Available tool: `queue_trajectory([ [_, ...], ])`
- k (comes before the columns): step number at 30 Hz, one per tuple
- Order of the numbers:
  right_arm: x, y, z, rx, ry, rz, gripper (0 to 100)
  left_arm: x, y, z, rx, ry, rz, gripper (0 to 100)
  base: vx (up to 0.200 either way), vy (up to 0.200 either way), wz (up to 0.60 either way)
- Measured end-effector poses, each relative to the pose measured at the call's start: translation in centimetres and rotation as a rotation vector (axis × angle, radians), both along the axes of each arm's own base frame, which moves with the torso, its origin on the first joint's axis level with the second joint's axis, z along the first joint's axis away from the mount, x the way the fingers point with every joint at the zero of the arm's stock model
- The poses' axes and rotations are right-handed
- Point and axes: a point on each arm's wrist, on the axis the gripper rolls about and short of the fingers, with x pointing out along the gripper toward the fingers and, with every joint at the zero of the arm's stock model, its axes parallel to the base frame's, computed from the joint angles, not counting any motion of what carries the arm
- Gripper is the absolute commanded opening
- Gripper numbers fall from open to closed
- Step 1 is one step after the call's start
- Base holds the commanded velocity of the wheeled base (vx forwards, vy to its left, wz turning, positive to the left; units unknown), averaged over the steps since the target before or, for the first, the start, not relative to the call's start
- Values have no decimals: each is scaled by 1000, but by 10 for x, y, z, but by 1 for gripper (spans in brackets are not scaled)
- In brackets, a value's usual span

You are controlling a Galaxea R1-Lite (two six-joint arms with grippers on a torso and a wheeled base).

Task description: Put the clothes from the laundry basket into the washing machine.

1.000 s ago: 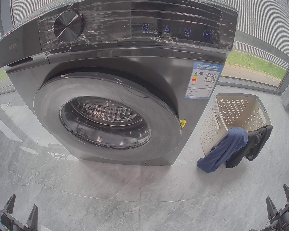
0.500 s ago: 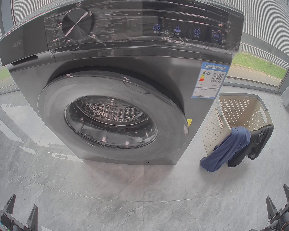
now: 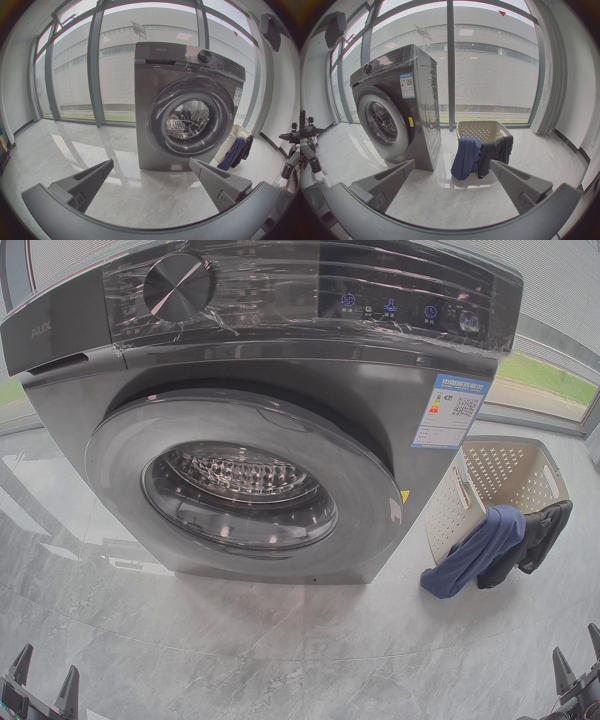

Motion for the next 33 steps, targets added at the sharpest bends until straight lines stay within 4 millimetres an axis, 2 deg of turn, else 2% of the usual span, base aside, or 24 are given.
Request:
queue_trajectory([
  [4,0,0,0,0,0,0,100,0,0,0,0,0,0,100,0,200,0],
  [14,0,0,0,0,0,1,100,0,0,0,0,0,0,100,0,0,0],
  [17,0,0,0,0,0,1,100,0,0,0,0,0,0,100,0,0,-600],
  [20,0,0,0,0,0,1,100,0,0,0,0,0,1,100,0,0,0],
  [33,0,0,0,0,0,1,100,0,0,0,0,0,1,100,0,200,0],
])
